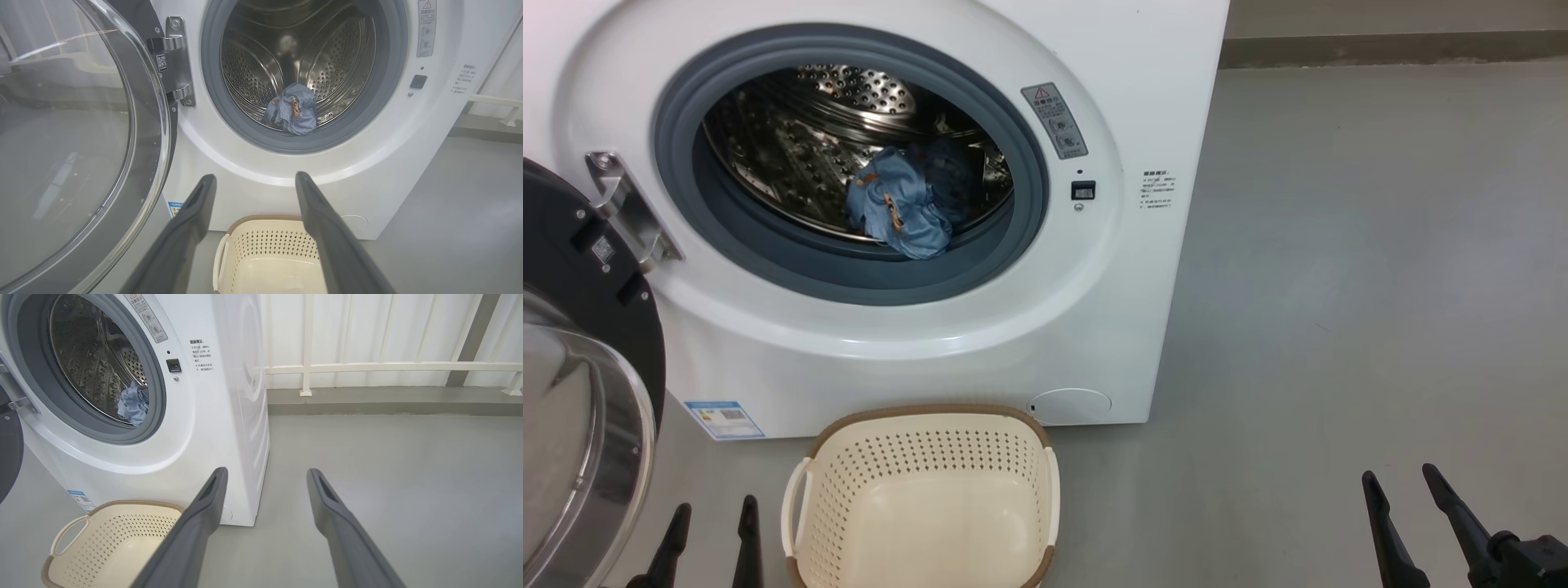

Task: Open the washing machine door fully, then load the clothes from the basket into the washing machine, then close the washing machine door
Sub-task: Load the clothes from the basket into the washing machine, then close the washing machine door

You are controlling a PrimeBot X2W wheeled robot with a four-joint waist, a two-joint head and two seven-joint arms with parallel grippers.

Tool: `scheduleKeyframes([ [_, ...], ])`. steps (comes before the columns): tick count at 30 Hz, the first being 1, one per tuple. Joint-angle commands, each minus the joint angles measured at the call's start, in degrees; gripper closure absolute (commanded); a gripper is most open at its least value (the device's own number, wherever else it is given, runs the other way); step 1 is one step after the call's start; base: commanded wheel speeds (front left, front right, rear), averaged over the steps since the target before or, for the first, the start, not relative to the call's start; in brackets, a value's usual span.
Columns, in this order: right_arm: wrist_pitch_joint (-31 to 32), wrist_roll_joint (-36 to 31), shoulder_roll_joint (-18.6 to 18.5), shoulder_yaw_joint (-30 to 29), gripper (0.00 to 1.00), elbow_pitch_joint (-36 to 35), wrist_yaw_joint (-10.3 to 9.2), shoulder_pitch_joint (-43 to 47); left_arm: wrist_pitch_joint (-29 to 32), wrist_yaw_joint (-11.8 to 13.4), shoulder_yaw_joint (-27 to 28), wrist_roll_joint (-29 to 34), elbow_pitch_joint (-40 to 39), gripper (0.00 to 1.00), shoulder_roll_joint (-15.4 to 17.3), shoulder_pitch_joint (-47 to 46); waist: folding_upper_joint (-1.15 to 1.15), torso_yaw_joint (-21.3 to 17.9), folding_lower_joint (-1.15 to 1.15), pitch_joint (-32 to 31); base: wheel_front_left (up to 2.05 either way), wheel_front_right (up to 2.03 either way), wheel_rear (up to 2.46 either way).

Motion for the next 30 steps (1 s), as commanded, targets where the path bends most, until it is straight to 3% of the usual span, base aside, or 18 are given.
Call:
scheduleKeyframes([
  [1, -0.28, 0.38, -0.85, 0.96, 0.0, -1.51, 0.07, 0.15, -0.37, -0.14, 1.7, -0.19, -1.67, 0.0, 0.99, -0.35, 0.0, -0.09, 0.0, 0.08, 0.0, 0.0, 0.0],
  [15, -0.28, 0.28, -0.91, 0.61, 0.0, -1.34, 0.07, 0.04, -0.37, -0.14, 1.44, 0.1, -1.09, 0.0, 1.01, -0.7, 0.0, -0.33, 0.0, 0.31, -0.07, 0.07, 0.0],
  [30, -0.28, 0.25, -0.79, 0.48, 0.0, -1.36, 0.07, -0.13, -0.37, -0.14, 1.21, -0.31, -0.98, 0.0, 1.31, -0.81, 0.0, -0.43, 0.0, 0.54, -0.91, 0.91, 0.0],
])
